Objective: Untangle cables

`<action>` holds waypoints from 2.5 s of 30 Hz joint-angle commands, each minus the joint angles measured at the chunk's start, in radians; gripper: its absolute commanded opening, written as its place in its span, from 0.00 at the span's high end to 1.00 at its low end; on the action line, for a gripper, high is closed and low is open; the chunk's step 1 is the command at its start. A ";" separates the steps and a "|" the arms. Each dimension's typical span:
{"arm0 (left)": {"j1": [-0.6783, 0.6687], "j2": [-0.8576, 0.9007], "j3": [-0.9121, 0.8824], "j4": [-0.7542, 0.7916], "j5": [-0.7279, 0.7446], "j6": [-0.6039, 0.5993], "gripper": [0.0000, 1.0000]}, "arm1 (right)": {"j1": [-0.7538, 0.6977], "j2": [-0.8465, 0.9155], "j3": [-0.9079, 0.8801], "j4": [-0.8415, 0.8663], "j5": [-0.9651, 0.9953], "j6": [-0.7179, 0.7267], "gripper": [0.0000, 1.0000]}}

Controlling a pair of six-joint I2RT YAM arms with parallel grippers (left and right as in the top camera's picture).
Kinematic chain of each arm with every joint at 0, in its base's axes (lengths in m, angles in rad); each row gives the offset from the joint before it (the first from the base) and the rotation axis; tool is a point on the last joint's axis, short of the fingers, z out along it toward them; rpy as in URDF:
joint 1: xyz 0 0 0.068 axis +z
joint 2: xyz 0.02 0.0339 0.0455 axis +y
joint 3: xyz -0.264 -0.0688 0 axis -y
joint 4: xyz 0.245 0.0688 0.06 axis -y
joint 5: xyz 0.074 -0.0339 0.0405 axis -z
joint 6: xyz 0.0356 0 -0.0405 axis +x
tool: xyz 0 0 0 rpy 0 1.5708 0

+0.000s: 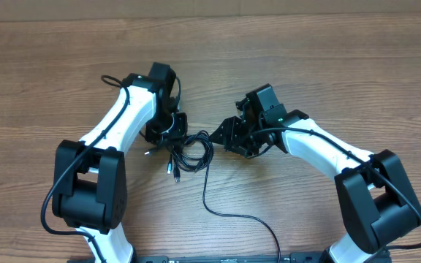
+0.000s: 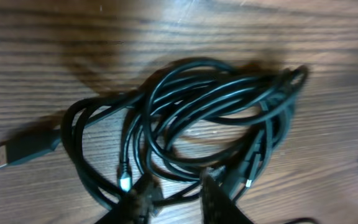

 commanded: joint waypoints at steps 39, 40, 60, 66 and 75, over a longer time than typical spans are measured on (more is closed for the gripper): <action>-0.014 -0.053 0.055 0.122 0.034 0.100 0.96 | -0.023 0.000 -0.005 -0.071 0.049 -0.121 0.42; -0.016 -0.059 0.069 0.122 0.035 0.108 0.96 | -0.025 0.000 -0.005 -0.071 0.049 -0.121 0.42; -0.251 -0.044 0.114 0.045 -0.278 0.144 0.96 | -0.043 0.001 -0.005 -0.080 0.151 -0.120 0.43; -0.252 -0.042 0.104 0.084 -0.270 0.112 0.96 | -0.030 0.001 -0.005 -0.066 0.177 -0.110 0.47; -0.252 -0.042 0.103 0.079 -0.282 0.056 0.96 | 0.030 0.001 -0.005 -0.051 0.273 -0.006 0.46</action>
